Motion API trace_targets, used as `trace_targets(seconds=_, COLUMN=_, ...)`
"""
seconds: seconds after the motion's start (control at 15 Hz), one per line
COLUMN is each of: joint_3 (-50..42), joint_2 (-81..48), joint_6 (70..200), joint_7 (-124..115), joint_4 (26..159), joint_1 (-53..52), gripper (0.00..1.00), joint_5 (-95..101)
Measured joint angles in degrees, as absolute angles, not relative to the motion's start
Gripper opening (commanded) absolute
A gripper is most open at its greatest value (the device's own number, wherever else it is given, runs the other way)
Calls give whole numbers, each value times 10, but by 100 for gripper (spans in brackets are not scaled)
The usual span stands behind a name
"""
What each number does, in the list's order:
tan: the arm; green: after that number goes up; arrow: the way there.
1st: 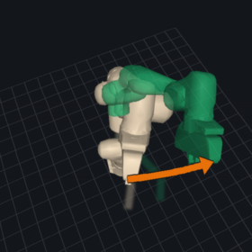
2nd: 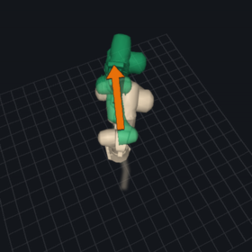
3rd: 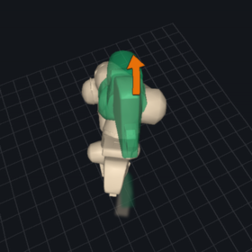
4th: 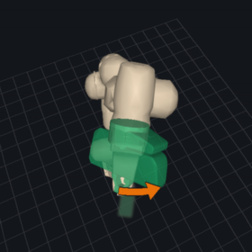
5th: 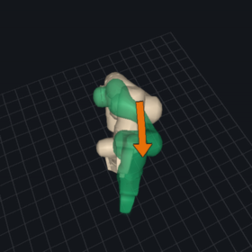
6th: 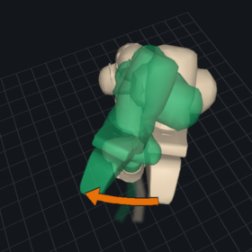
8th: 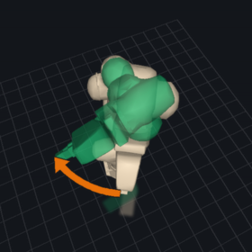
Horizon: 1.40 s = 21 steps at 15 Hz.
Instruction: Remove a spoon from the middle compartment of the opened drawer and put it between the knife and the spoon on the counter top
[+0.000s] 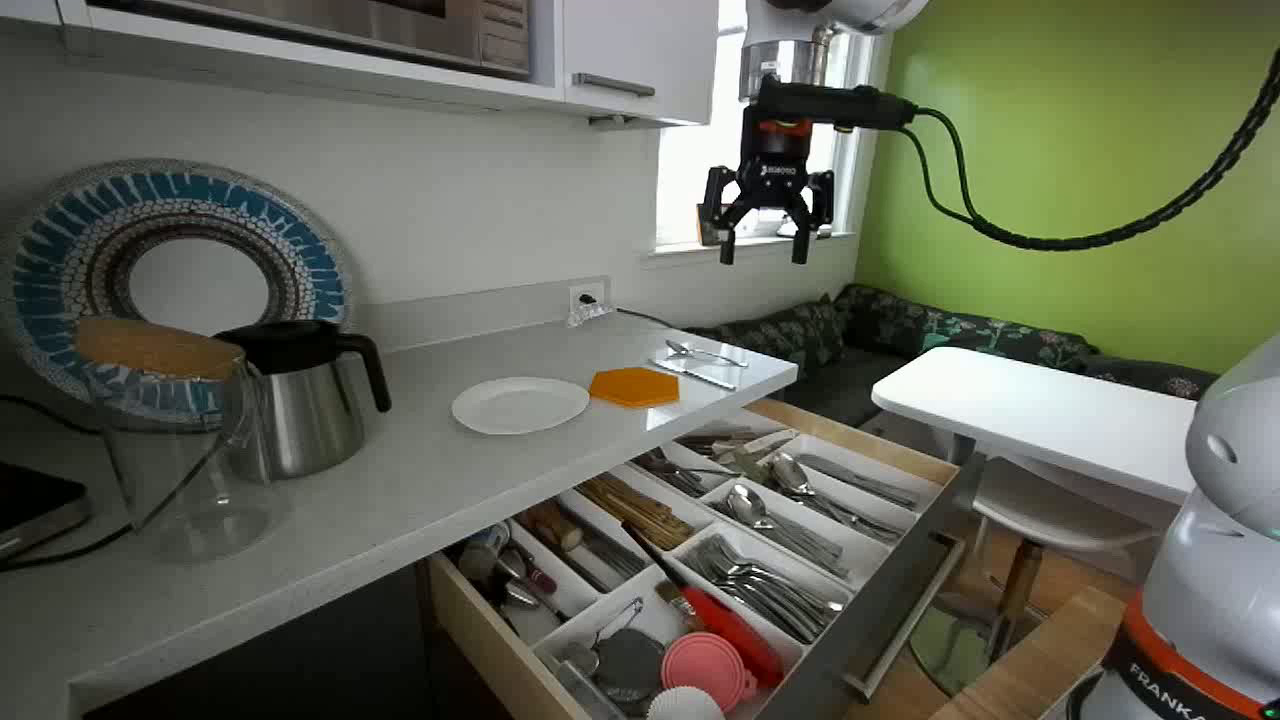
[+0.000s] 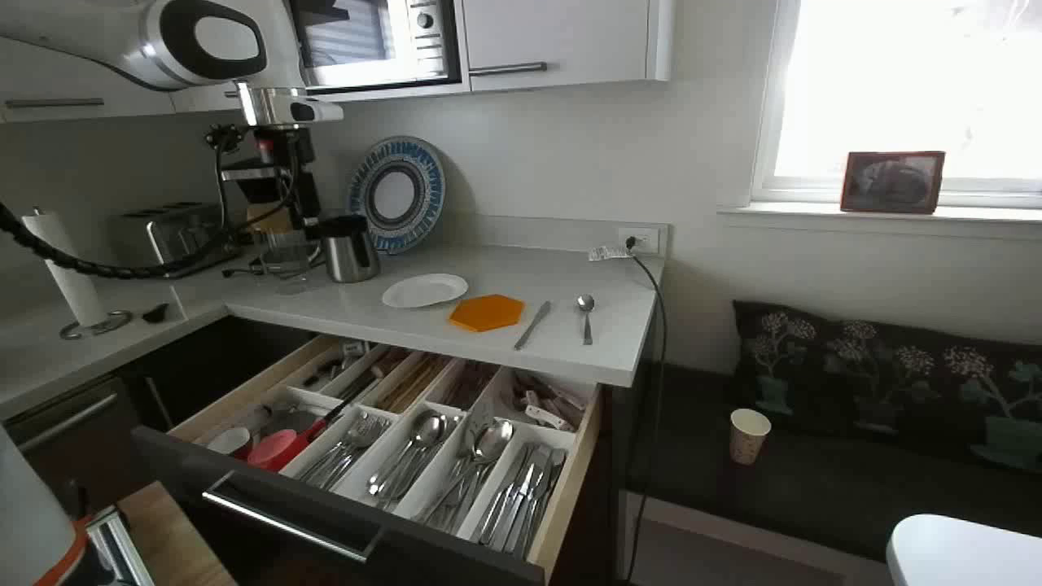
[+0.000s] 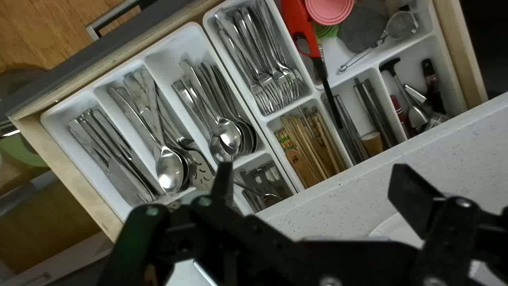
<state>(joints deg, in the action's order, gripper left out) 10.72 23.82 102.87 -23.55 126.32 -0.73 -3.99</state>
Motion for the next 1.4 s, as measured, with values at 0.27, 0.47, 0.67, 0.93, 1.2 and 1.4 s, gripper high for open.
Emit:
trace_targets(seconds=0.27, joint_3=107, joint_2=238, joint_6=1029, joint_7=-235, joint_4=1263, joint_1=-7, gripper=100, joint_5=-40)
trace_targets(seconds=0.47, joint_3=107, joint_2=238, joint_6=1029, joint_7=-235, joint_4=1263, joint_1=-7, gripper=100, joint_5=-40)
trace_targets(seconds=0.67, joint_3=107, joint_2=238, joint_6=1029, joint_7=-235, joint_4=1263, joint_1=-7, gripper=100, joint_5=-40)
trace_targets(seconds=0.93, joint_3=107, joint_2=238, joint_6=1029, joint_7=-235, joint_4=1263, joint_1=-7, gripper=100, joint_5=-40)
trace_targets(seconds=1.2, joint_3=107, joint_2=233, joint_6=1029, joint_7=-208, joint_4=1269, joint_1=-8, gripper=100, joint_5=-16)
trace_targets(seconds=1.4, joint_3=106, joint_2=218, joint_6=1044, joint_7=-145, joint_4=1302, joint_1=-12, gripper=100, joint_5=15)
